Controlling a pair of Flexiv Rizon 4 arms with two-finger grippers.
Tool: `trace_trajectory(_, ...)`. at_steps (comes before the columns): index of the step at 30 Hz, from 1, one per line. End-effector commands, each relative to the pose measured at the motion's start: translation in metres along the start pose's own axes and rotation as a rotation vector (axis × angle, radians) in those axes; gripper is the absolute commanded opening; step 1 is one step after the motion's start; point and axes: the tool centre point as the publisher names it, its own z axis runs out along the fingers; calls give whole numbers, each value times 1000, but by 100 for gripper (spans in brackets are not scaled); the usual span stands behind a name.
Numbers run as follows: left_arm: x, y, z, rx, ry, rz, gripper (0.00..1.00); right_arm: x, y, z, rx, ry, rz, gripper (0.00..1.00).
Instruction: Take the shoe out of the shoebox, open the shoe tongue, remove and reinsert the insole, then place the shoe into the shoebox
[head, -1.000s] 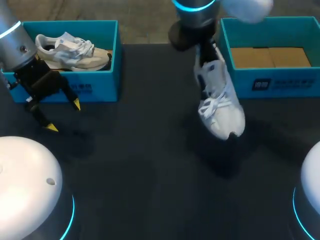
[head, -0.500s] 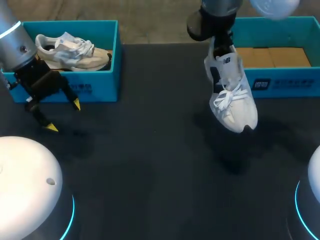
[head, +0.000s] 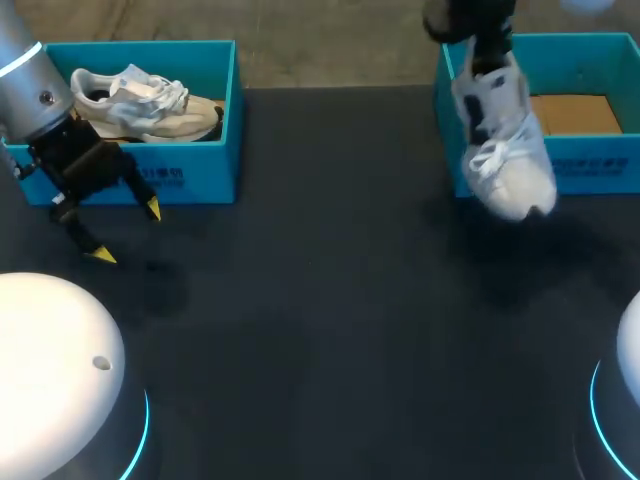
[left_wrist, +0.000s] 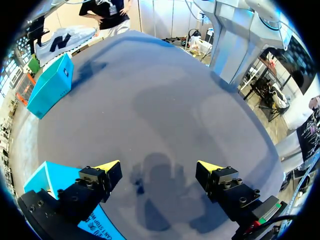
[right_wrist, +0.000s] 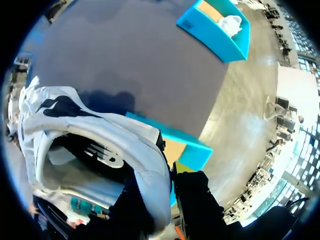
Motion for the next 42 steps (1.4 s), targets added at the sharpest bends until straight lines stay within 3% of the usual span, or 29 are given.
trace_trajectory(1, 0, 0, 0, -2, 2, 0, 100, -16, -38, 4, -50, 15, -22, 0)
trace_trajectory(5, 0, 0, 0, -2, 2, 0, 100, -26, -62, 9, -22, 30, -32, 0)
trace_trajectory(10, 0, 0, 0, -2, 2, 0, 100, -42, -87, 12, -43, 19, -78, 0)
trace_trajectory(27, 0, 0, 0, -2, 2, 0, 100, -42, -87, 12, -43, 19, -78, 0)
trace_trajectory(35, 0, 0, 0, -2, 2, 0, 100, -57, -138, 30, -46, 10, -42, 0)
trace_trajectory(42, 0, 0, 0, -2, 2, 0, 100, -66, -154, 50, -21, 27, -107, 0)
